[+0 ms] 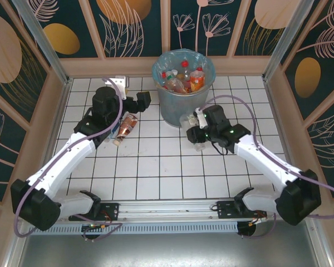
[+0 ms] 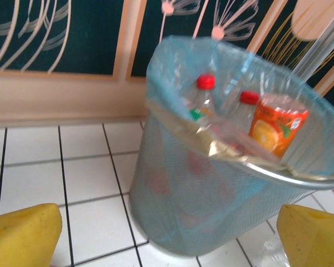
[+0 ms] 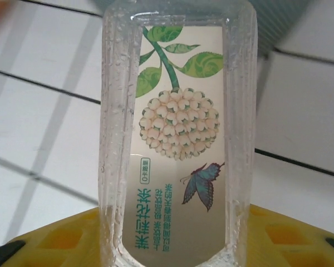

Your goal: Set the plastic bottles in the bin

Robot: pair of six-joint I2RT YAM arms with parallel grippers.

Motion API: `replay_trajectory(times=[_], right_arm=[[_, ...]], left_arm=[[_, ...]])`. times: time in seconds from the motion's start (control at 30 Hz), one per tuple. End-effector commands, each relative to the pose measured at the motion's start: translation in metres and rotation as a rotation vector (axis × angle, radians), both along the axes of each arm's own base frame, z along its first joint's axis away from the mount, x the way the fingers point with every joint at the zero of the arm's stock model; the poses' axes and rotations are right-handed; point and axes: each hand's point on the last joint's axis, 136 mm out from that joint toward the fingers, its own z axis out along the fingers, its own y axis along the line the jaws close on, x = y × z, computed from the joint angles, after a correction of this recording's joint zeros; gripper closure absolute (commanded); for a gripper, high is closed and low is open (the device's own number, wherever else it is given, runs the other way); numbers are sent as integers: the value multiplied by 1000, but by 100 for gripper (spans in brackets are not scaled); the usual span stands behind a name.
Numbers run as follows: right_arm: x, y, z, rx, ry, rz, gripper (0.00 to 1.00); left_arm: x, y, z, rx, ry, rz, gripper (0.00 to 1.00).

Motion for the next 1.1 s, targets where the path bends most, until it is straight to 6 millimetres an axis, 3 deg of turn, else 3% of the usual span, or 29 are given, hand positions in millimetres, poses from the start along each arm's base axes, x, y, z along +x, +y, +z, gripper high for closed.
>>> replay_trajectory(times=[0.0, 0.17, 0.23, 0.33, 0.43, 0.5, 0.67, 0.83, 0.9, 1.07], right_arm=[[-19, 19, 72, 88, -79, 153, 60], [-7, 37, 173, 172, -264, 229, 59], [7, 40, 206, 197, -344, 216, 58], [50, 32, 233, 189, -415, 118, 57], [101, 16, 237, 168, -406, -12, 58], [129, 15, 228, 147, -374, -67, 59], [172, 26, 190, 106, -256, -122, 59], [196, 31, 163, 60, -182, -157, 50], [200, 32, 160, 45, -174, -173, 37], [201, 35, 167, 16, -220, -189, 31]], left_arm=[[-6, 3, 21, -15, -96, -11, 1], [-13, 11, 29, -25, -122, 15, 2], [-15, 16, 32, -21, -130, 31, 1], [-19, 21, 37, -17, -147, 48, 2], [-22, 25, 41, -11, -157, 57, 2], [-25, 27, 44, -3, -164, 61, 1], [-29, 32, 47, 13, -179, 74, 2], [-30, 34, 47, 22, -184, 79, 1], [-30, 35, 47, 23, -184, 82, 2], [-30, 35, 44, 24, -181, 82, 1]])
